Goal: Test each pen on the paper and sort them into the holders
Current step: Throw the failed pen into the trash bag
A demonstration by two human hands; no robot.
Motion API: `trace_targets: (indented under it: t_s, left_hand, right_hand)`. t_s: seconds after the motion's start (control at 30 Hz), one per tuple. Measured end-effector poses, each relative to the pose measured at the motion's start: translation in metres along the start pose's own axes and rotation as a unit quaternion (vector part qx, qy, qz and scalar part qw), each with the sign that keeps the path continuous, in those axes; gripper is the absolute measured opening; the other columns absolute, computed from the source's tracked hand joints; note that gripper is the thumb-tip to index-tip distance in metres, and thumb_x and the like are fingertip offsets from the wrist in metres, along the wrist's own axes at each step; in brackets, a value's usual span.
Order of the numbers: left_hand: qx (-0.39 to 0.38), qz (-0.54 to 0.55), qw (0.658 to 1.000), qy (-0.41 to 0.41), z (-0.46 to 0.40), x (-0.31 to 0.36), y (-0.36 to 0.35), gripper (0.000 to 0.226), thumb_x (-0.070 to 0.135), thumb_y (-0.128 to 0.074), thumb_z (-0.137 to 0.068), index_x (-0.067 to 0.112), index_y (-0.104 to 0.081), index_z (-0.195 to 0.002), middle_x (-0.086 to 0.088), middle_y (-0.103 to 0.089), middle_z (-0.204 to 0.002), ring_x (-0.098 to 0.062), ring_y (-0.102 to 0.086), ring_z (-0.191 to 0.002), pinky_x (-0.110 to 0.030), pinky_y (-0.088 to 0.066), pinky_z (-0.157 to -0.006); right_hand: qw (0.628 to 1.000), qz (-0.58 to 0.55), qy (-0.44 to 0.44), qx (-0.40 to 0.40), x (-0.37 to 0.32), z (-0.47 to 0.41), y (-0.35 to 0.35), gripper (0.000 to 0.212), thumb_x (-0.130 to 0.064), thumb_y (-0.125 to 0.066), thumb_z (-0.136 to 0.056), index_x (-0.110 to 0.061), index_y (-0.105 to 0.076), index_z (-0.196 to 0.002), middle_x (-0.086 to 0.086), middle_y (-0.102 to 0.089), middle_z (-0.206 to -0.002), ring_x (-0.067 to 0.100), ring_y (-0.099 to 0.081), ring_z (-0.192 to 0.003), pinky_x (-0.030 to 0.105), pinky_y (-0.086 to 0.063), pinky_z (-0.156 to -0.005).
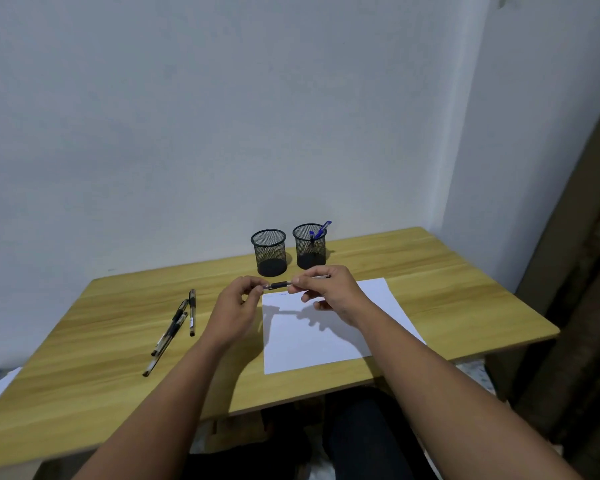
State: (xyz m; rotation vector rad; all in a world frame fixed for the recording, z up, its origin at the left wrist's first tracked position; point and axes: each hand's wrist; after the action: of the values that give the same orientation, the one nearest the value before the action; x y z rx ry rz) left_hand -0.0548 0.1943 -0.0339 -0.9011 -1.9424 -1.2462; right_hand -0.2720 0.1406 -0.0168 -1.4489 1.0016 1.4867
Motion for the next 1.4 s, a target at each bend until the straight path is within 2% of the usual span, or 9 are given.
trace_targets:
  t_s: [0.23,0.37,0.47,0.6,0.73,0.83,1.0,1.2,1.4]
  left_hand:
    - [-0.131,0.034,0.990,0.038,-0.009,0.029,0.003,0.025,0.022,-0.060,-0.102,0.006,-0.074,-0.089,0.000,-0.059,-0.070,-0.015,-0.054,-0.073,-0.035,-0.045,-0.078]
    - [-0.173,0.007,0.985,0.021,-0.019,0.056,-0.013,0.027,0.026,-0.063,-0.100,0.019,-0.074,-0.077,0.002,-0.060,-0.067,-0.013,-0.065,-0.073,-0.035,-0.050,-0.076]
    - [-0.179,-0.030,0.983,-0.026,-0.023,0.075,-0.036,0.020,0.028,-0.065,-0.098,0.021,-0.078,-0.085,0.004,-0.071,-0.070,-0.025,-0.063,-0.069,-0.035,-0.049,-0.064]
    - [-0.149,0.084,0.985,-0.031,-0.031,0.106,-0.085,0.027,0.026,-0.068,-0.096,0.020,-0.068,-0.122,-0.009,-0.076,-0.098,-0.020,-0.074,-0.095,-0.046,-0.059,-0.093]
    - [-0.147,0.054,0.986,-0.062,-0.033,0.131,-0.157,0.048,0.041,-0.066,-0.095,0.024,-0.057,-0.139,-0.006,-0.070,-0.108,-0.019,-0.068,-0.103,-0.032,-0.055,-0.090]
    - [-0.207,-0.052,0.969,-0.124,-0.023,0.139,-0.221,0.050,0.044,-0.063,-0.097,0.024,-0.055,-0.141,-0.002,-0.069,-0.124,-0.019,-0.062,-0.116,-0.034,-0.049,-0.097]
    - [-0.307,-0.188,0.903,-0.236,-0.008,0.143,-0.310,0.059,0.056,-0.053,-0.094,0.017,-0.059,-0.138,-0.010,-0.061,-0.139,-0.034,-0.055,-0.127,-0.045,-0.046,-0.105]
    - [-0.326,-0.231,0.870,-0.289,-0.007,0.148,-0.373,0.064,0.058,-0.041,-0.091,0.012,-0.063,-0.130,-0.018,-0.055,-0.144,-0.039,-0.050,-0.132,-0.049,-0.044,-0.108]
    - [-0.295,-0.270,0.868,-0.294,-0.017,0.143,-0.405,0.070,0.067,-0.028,-0.092,0.024,-0.053,-0.141,-0.009,-0.045,-0.155,-0.034,-0.039,-0.143,-0.055,-0.032,-0.114]
  right_hand:
    - [0.996,-0.029,-0.084,-0.022,-0.008,0.012,0.030,0.010,-0.009,-0.083,-0.091,-0.002,-0.082,-0.098,0.014,-0.082,-0.094,0.006,-0.051,-0.056,0.015,-0.044,-0.049]
    - [0.994,-0.024,-0.106,-0.016,-0.016,0.019,0.057,0.006,-0.005,-0.083,-0.091,-0.002,-0.081,-0.095,0.013,-0.080,-0.087,0.005,-0.052,-0.054,0.013,-0.045,-0.047]
    - [0.992,0.044,-0.116,-0.022,-0.025,0.029,0.088,0.009,-0.012,-0.083,-0.092,-0.007,-0.081,-0.100,0.010,-0.083,-0.093,0.007,-0.062,-0.063,0.017,-0.050,-0.055]
    - [0.988,0.103,-0.118,-0.008,-0.036,0.043,0.137,0.007,-0.018,-0.078,-0.097,-0.012,-0.081,-0.101,0.008,-0.084,-0.103,0.010,-0.073,-0.074,0.026,-0.058,-0.068]
    - [0.976,-0.006,-0.034,0.217,-0.024,0.065,0.196,0.006,-0.014,-0.072,-0.102,-0.011,-0.073,-0.097,0.006,-0.078,-0.085,0.008,-0.064,-0.054,0.019,-0.050,-0.049]
    - [0.901,-0.022,0.023,0.432,0.004,0.095,0.257,0.014,-0.012,-0.069,-0.103,-0.012,-0.072,-0.089,0.001,-0.076,-0.072,0.007,-0.060,-0.051,0.018,-0.044,-0.044]
    - [0.767,0.018,-0.047,0.639,0.092,0.162,0.335,0.011,-0.016,-0.079,-0.092,-0.006,-0.084,-0.092,0.005,-0.073,-0.081,0.017,-0.068,-0.081,0.029,-0.053,-0.075]
    - [0.769,0.059,-0.271,0.576,0.211,0.212,0.357,0.042,-0.023,-0.082,-0.090,-0.014,-0.060,-0.055,0.010,-0.064,-0.068,0.026,-0.067,-0.075,0.036,-0.059,-0.080]
    - [0.771,0.055,-0.378,0.510,0.263,0.227,0.357,0.028,-0.024,-0.067,-0.101,-0.021,-0.055,-0.076,-0.003,-0.057,-0.081,0.019,-0.059,-0.091,0.026,-0.043,-0.077]
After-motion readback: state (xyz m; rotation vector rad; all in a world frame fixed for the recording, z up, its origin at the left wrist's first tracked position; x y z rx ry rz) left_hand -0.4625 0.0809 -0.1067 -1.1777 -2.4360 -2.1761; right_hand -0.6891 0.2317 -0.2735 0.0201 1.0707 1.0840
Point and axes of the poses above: each hand's wrist, its own z-axis away from the middle knuckle, its own y-axis out of the back of the hand, x = y × z
